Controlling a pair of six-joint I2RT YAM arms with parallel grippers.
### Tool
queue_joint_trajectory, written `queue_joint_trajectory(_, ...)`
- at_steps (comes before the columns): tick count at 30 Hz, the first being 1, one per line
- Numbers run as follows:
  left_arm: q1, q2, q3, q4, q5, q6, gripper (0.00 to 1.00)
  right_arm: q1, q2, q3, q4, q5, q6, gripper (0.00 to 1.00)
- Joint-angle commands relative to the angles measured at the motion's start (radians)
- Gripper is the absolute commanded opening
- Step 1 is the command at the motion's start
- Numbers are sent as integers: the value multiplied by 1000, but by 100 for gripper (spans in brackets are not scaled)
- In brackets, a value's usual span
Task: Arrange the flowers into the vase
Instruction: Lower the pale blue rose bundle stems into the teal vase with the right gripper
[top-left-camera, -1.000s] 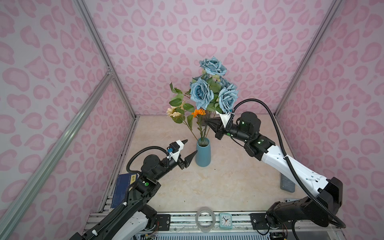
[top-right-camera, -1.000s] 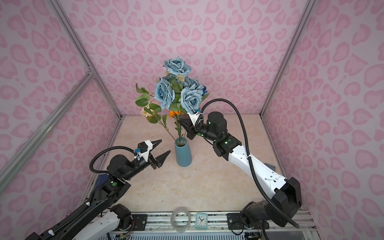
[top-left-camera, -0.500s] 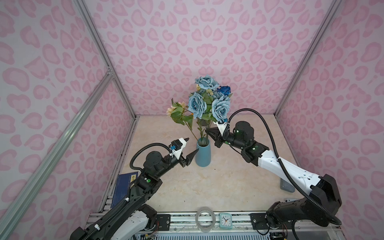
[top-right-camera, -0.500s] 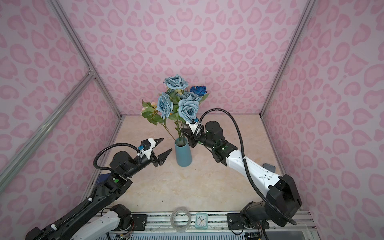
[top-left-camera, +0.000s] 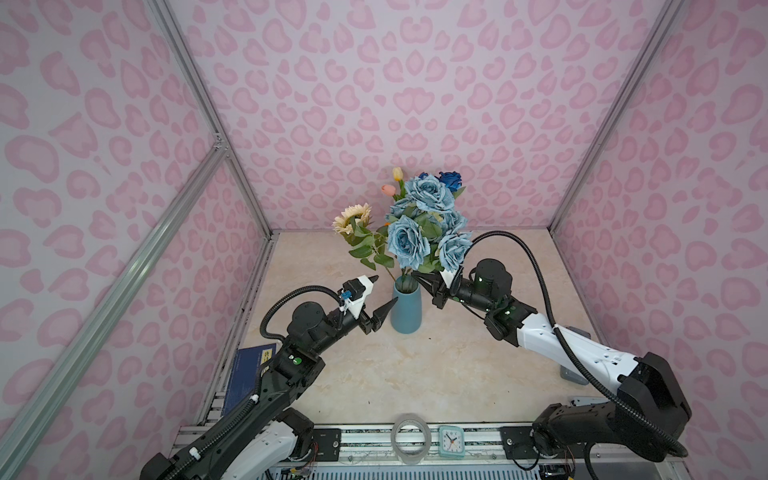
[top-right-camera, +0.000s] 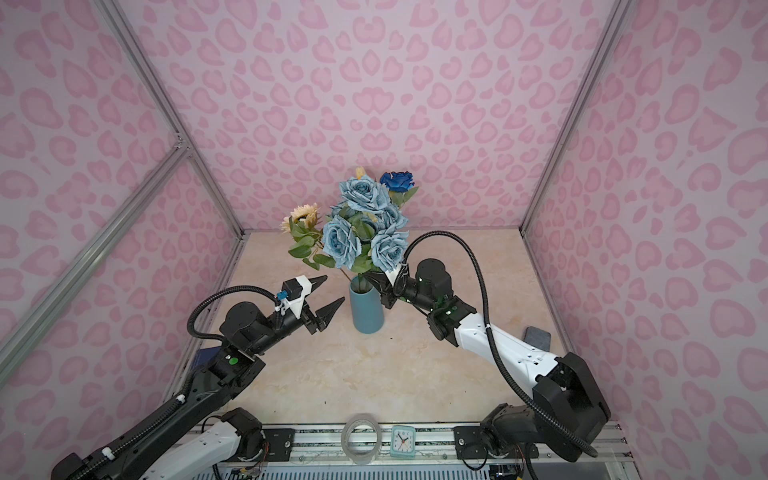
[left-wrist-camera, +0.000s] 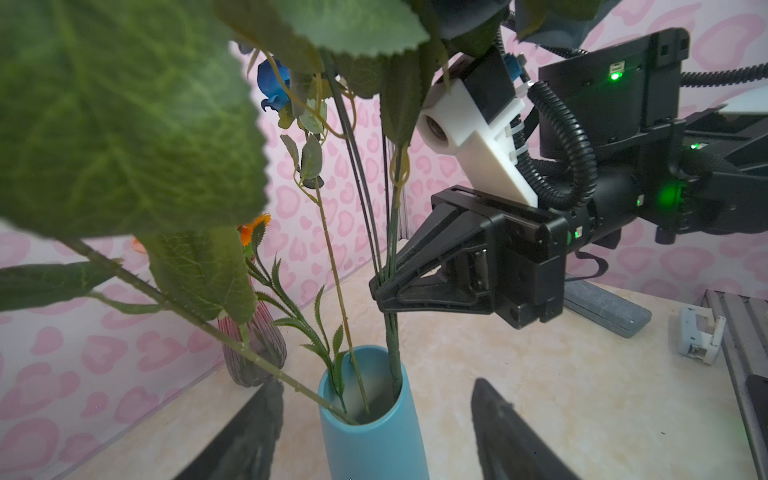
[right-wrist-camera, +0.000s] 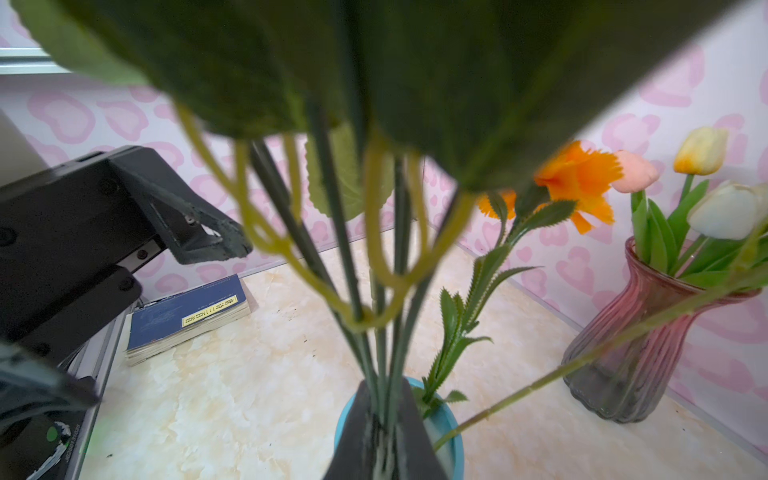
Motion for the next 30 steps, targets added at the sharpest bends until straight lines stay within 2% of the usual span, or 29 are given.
queue_joint_trajectory(1,1,-1,0,36,-3,6,72,-2,3,-15,75,-27,-10,11)
queue_joint_trajectory(10,1,-33,-6,26,-21,13,72,-3,45,-29,95,-43,-26,13)
queue_joint_trajectory(19,1,-92,-65,47,-120,24,72,-3,66,-78,133,-55,-47,14)
queue_joint_trajectory(30,1,-103,-81,50,-192,28,72,1,80,-77,123,-19,-56,37)
